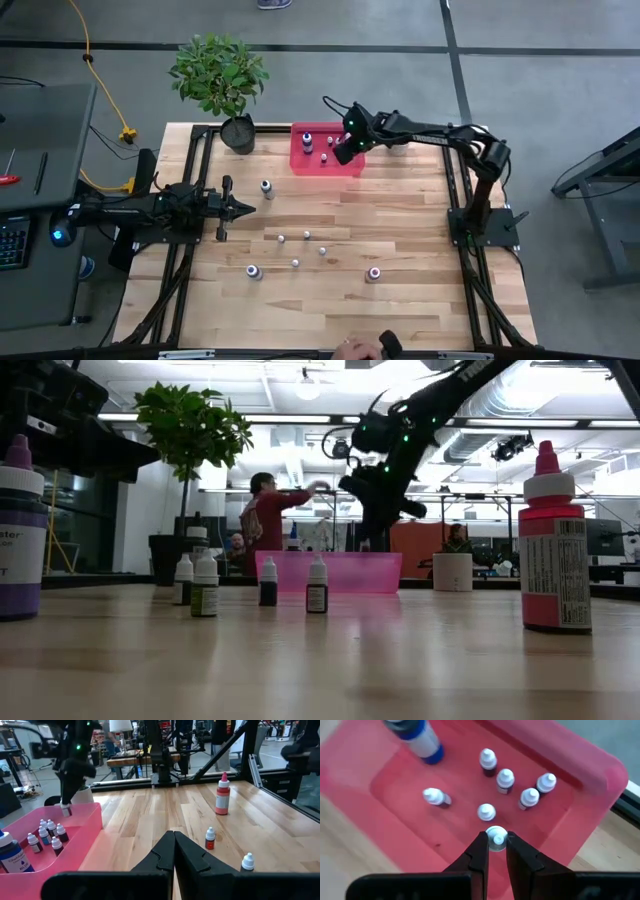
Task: Pick & Place food coloring
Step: Put the small orange food coloring bottle into the red bin
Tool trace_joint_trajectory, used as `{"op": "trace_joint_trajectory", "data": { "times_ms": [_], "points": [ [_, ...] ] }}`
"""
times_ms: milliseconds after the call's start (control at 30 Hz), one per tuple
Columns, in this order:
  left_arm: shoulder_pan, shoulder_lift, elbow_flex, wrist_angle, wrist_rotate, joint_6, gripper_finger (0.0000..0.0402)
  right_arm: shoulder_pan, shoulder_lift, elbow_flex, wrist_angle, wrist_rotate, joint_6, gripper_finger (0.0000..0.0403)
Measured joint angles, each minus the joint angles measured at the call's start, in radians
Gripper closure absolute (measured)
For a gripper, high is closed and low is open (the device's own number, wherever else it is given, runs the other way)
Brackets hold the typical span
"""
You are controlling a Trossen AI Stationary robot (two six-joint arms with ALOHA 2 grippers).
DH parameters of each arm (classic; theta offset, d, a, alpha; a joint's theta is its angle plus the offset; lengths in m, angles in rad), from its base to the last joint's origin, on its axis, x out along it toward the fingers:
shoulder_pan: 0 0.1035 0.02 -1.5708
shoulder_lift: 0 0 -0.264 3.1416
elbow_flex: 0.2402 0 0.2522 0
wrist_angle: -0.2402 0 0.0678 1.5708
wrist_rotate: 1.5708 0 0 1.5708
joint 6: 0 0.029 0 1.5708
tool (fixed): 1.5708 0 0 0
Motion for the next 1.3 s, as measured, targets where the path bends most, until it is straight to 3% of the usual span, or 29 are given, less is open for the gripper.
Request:
{"op": "trace_joint_trajectory", "data": {
  "times_ms": [733, 1300],
  "points": [
    [0.0, 0.0, 0.0, 0.0, 0.0, 0.0, 0.0401, -0.034, 0.111, 0.0, 0.024, 0.147, 0.063, 0.0363],
    [0.0, 0.0, 0.0, 0.0, 0.0, 0.0, 0.0401, -0.029, 0.13, 0.0, 0.034, 0.148, 0.073, 0.0339]
  ]
}}
